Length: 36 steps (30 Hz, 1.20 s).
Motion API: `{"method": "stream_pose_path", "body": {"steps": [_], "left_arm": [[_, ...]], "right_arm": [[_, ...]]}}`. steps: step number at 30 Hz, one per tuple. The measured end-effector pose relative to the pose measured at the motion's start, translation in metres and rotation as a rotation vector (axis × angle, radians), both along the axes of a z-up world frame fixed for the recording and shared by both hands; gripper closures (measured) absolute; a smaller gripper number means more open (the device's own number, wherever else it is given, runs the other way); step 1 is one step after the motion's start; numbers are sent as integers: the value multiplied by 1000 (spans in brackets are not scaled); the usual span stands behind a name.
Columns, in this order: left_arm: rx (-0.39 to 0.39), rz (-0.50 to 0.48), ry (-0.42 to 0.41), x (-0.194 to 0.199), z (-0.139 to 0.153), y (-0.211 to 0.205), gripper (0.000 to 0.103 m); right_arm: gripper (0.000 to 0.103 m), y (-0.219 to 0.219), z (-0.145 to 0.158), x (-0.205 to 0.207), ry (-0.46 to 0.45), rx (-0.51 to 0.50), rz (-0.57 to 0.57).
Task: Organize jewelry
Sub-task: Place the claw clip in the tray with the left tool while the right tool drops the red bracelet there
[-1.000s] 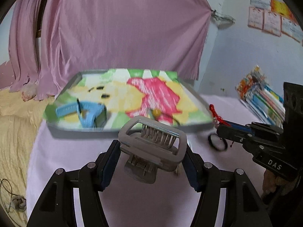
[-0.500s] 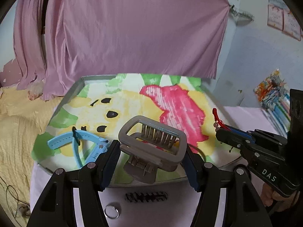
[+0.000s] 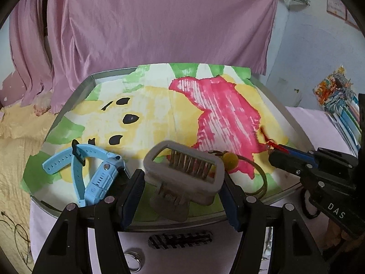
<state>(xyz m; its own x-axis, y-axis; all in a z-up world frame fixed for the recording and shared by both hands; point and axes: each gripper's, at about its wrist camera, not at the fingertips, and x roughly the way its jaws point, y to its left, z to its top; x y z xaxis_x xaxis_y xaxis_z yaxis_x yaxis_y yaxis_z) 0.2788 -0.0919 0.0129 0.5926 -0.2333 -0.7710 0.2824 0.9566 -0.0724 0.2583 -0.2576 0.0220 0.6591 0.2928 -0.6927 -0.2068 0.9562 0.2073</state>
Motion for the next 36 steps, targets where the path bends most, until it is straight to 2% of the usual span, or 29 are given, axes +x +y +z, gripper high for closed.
{"method": "stream_pose_path", "body": {"steps": [1, 3, 4, 5, 10, 12, 14, 18, 21, 23, 28, 32, 36], "left_arm": [[-2, -4, 3, 0, 0, 0, 41], [-8, -6, 6, 0, 0, 0, 40], [-13, -5, 7, 0, -1, 1, 36], [-19, -5, 7, -1, -1, 2, 34], [-51, -7, -13, -6, 2, 6, 32], [-61, -10, -35, -11, 5, 7, 28], [-76, -12, -61, -18, 9, 9, 24], [-98, -5, -117, -33, 16, 13, 20], [-120, 12, -163, -47, 22, 19, 17], [-135, 25, -208, -59, 27, 23, 7], [-183, 45, -336, -94, 42, 36, 2], [-193, 64, -416, -119, 47, 43, 1], [-195, 79, -452, -136, 46, 49, 1]], "right_arm": [[93, 0, -1, 1, 6, 0, -3], [84, -2, -2, 2, 15, 1, -12], [74, -2, -1, 1, 15, 3, -15], [70, -3, 0, -1, 5, 6, -17], [66, -8, 3, -7, -25, -2, -59], [63, -12, 6, -13, -52, -3, -89], [47, -17, 10, -21, -82, 10, -109], [37, -22, 22, -41, -159, 11, -159], [23, -24, 31, -61, -221, 6, -190], [13, -25, 35, -73, -255, 6, -198], [12, -25, 45, -104, -334, -6, -229], [6, -24, 52, -129, -395, -19, -243], [6, -20, 56, -152, -470, -49, -258]]}}
